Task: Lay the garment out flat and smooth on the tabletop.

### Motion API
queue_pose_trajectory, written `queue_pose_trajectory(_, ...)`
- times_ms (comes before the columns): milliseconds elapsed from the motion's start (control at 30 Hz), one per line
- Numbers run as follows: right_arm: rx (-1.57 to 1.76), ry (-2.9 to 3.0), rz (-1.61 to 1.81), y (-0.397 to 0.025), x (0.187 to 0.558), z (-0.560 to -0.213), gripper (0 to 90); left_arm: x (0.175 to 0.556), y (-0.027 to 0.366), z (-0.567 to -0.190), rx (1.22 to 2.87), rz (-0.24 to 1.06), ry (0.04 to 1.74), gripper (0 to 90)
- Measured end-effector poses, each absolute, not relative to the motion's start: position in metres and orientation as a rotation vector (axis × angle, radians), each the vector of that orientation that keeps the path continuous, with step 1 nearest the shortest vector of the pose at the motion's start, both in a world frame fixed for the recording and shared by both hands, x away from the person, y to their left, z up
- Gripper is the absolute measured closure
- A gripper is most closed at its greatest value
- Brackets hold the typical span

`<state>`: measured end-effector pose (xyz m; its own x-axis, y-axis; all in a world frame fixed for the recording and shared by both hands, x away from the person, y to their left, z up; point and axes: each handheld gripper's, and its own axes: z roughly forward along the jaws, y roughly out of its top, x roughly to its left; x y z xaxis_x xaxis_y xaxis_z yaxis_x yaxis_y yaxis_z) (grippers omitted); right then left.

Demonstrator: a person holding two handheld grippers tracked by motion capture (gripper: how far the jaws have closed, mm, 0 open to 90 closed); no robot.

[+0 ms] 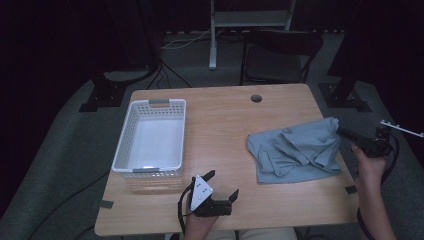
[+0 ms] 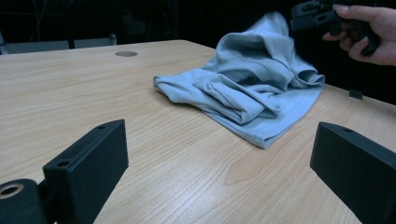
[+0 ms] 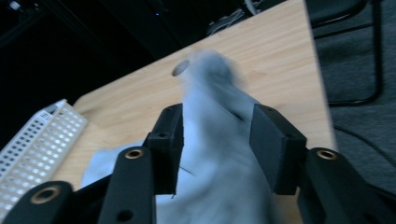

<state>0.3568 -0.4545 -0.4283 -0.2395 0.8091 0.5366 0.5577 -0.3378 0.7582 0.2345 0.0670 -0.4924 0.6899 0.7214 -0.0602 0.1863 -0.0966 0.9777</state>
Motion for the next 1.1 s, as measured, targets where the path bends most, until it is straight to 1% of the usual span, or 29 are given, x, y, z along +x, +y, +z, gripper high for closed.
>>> queue_pose_trajectory(133, 1.749, 1.733, 1.520, -0.448, 0.350, -0.435, 45.0, 0.234, 0.067, -0.492, 1.640, 0.529, 0.751, 4.9)
queue_pose_trajectory(233, 1.727, 1.800, 1.491, -0.437, 0.348, -0.440, 42.5, 0.235, 0.067, -0.492, 1.643, 0.529, 0.749, 4.9)
queue_pose_trajectory(433, 1.660, 1.930, 1.429, -0.412, 0.343, -0.445, 42.0, 0.235, 0.067, -0.492, 1.643, 0.516, 0.751, 4.8)
queue_pose_trajectory(633, 1.606, 1.969, 1.390, -0.401, 0.346, -0.437, 40.8, 0.236, 0.068, -0.492, 1.639, 0.507, 0.756, 4.8)
queue_pose_trajectory(733, 1.581, 1.979, 1.352, -0.397, 0.352, -0.430, 38.3, 0.236, 0.067, -0.492, 1.646, 0.516, 0.752, 4.8)
queue_pose_trajectory(900, 1.500, 1.989, 1.171, -0.382, 0.366, -0.421, 34.9, 0.236, 0.067, -0.492, 1.648, 0.515, 0.754, 4.9)
queue_pose_trajectory(933, 1.500, 1.989, 1.171, -0.382, 0.366, -0.421, 34.9, 0.236, 0.067, -0.492, 1.648, 0.515, 0.754, 4.9)
queue_pose_trajectory(1100, 1.462, 2.081, 1.077, -0.362, 0.390, -0.429, 32.9, 0.236, 0.067, -0.492, 1.648, 0.512, 0.754, 4.9)
